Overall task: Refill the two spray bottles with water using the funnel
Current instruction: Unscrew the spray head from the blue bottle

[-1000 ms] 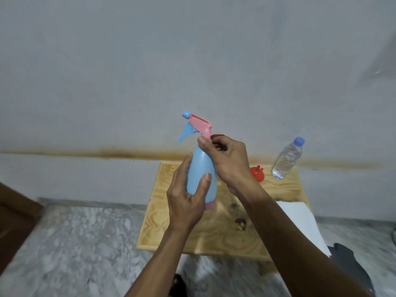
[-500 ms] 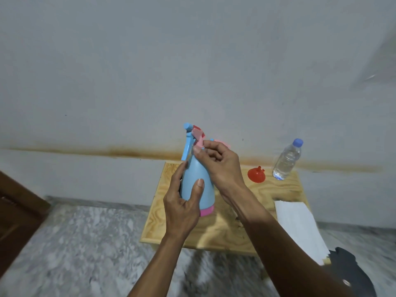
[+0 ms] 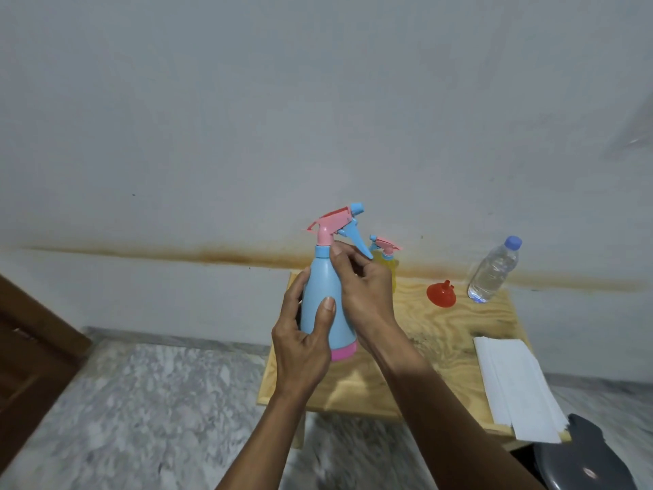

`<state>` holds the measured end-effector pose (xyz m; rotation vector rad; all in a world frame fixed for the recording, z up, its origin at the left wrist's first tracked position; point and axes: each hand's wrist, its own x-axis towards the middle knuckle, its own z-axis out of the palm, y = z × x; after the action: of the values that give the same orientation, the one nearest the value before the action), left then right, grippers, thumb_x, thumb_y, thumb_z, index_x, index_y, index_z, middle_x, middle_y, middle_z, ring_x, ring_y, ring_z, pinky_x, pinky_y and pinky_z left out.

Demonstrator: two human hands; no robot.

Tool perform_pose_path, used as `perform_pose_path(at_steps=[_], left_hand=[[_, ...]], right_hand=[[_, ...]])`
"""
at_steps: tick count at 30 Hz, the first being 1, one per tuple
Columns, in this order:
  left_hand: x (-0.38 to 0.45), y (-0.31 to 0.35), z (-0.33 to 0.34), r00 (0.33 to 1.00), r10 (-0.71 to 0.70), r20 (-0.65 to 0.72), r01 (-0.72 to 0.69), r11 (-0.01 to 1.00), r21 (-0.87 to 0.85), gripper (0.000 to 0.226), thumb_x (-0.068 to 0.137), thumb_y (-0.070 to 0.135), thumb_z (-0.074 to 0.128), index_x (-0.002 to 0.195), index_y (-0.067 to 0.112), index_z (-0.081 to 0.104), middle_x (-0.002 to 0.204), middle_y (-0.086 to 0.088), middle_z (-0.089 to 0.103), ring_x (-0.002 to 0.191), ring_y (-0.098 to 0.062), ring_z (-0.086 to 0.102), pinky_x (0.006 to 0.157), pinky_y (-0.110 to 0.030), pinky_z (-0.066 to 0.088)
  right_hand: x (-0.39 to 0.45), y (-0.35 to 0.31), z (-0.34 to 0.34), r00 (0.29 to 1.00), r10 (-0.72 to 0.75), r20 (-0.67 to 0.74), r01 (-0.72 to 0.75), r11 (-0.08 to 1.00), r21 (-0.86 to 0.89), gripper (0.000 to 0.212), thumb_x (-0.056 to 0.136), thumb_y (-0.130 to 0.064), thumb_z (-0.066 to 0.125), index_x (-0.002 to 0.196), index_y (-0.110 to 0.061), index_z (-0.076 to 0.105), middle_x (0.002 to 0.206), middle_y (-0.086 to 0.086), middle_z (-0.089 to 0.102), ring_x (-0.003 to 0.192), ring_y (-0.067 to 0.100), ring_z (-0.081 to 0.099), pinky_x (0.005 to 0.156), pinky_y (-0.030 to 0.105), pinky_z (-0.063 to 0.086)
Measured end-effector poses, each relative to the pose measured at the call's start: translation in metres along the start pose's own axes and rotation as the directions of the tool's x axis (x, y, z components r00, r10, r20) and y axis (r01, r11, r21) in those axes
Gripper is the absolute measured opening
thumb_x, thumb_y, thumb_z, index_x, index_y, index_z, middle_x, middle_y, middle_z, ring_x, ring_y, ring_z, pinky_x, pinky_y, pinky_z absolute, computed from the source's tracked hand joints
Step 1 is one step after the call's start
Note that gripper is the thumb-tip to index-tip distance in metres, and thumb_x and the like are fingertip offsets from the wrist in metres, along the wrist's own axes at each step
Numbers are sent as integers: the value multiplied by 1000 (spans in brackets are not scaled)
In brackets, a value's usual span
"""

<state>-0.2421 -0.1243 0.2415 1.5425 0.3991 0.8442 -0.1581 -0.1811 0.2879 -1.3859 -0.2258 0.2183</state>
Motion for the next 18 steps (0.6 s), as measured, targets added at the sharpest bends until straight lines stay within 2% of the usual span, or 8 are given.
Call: perform_pose_path(at_steps=[5, 11, 14, 18], left_hand=[[2, -3, -14, 1000, 2, 26, -2, 1000, -3, 47, 90, 37, 63, 135, 40, 52, 131, 28, 58, 120, 0, 60, 89, -21, 56], [2, -4, -23, 999, 10, 51, -9, 1000, -10, 46, 90, 42, 64, 135, 41, 51, 130, 29, 59, 119, -2, 61, 91, -34, 59], [7, -6, -23, 998, 36, 47, -37, 999, 21, 48, 87, 51, 62, 134, 49, 50, 136, 25, 57, 125, -5, 58, 98, -44, 56], [13, -9, -22, 999, 30, 40, -31, 999, 30, 46, 86, 52, 63, 130, 55, 52, 138, 21, 57, 127, -7, 57, 100, -49, 54]], right_hand=[[-10, 4, 15, 998, -30, -51, 30, 1000, 1, 27, 82, -37, 79, 101, -18, 74, 98, -4, 75, 97, 16, 70, 90, 41, 58], [-17, 2, 22, 995, -68, -66, 63, 995, -83, 19, 92, -38, 67, 103, -25, 75, 96, -12, 74, 94, 9, 69, 88, 37, 57], [-13, -1, 24, 995, -79, -52, 74, 993, -95, 20, 89, -41, 71, 99, -25, 76, 92, -8, 75, 91, 15, 70, 86, 40, 58], [-5, -7, 26, 997, -69, -40, 66, 994, -90, 19, 85, -42, 74, 97, -27, 76, 92, -6, 75, 92, 19, 70, 87, 45, 58]])
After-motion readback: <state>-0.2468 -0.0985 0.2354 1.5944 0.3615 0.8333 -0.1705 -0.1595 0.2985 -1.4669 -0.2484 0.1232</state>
